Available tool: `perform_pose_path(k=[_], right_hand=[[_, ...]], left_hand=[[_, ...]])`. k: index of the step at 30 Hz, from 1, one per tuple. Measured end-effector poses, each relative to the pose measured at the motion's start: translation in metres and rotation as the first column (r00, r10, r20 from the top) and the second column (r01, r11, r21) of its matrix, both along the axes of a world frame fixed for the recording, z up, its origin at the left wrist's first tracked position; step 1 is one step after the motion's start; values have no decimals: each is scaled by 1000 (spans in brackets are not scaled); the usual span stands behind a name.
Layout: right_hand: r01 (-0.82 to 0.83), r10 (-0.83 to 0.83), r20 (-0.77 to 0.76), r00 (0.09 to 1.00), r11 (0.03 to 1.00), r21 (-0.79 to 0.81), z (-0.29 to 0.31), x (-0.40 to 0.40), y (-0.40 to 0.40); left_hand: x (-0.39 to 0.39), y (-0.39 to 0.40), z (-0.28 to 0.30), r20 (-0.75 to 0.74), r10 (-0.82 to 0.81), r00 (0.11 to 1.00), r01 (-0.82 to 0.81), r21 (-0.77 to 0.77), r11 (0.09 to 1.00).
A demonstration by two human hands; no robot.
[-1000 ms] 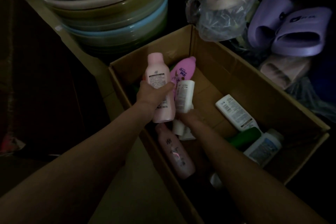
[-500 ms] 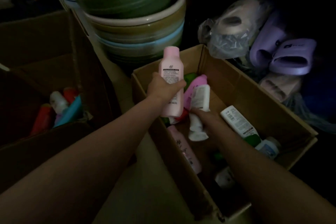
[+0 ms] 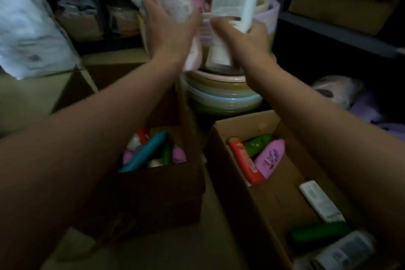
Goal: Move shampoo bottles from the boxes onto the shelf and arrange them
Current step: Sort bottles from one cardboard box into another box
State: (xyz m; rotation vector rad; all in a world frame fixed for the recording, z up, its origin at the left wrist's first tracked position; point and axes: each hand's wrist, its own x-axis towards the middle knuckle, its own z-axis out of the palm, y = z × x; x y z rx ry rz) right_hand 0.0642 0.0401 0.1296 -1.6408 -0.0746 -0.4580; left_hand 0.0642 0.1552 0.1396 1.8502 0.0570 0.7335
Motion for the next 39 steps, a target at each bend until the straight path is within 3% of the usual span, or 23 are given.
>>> perform_pose_path(k=[4,6,9,11,14,18,22,24,26,28,31,33,36,39], right_hand=[[-196,188,-71,980,972,-132,3,5,84],[-271,215,-211,954,917,-293,-13,6,112],[-439,171,-481,860,727,-528,-45,6,135],[-533,94,-627,773,633,-562,-74,7,144],[-595,-4,-738,675,588,-548,-113,7,151],[-641,-26,-790,612,568,-515,-141,4,152],[-682,-71,-758,648,388,-620,-145,1,154],[-616,-35,-681,731,395,-682,-133,4,156],[-521,-20,-583,813,422,-742,-111,12,153],[-448,15,-502,865,475,-757,-87,21,141],[-306,78,-325,943,589,-748,-55,30,109],[-171,31,-204,979,677,-716,-42,34,71],[16,-131,-158,979,817,-576,-45,33,-3],[94,-263,-224,939,818,-567,-69,17,-78]], left_hand=[[4,88,-29,-48,140,989,-119,304,945],[3,125,-52,-203,187,961,-80,443,893],[-12,154,-92,-573,315,757,219,676,704],[-22,161,-118,-680,344,648,419,695,584],[-23,166,-146,-753,320,575,588,652,479],[-18,165,-156,-648,320,691,590,762,269],[-11,155,-152,-593,289,752,572,804,161],[-12,148,-146,-560,278,781,541,828,147],[-13,142,-139,-507,243,827,470,861,193],[-15,135,-129,-454,183,872,387,869,308],[-18,117,-105,-371,63,927,267,767,583],[-19,95,-88,-264,-25,964,214,720,660],[-24,44,-77,-122,-187,975,214,758,617],[-32,-18,-83,-110,-322,940,272,812,516]])
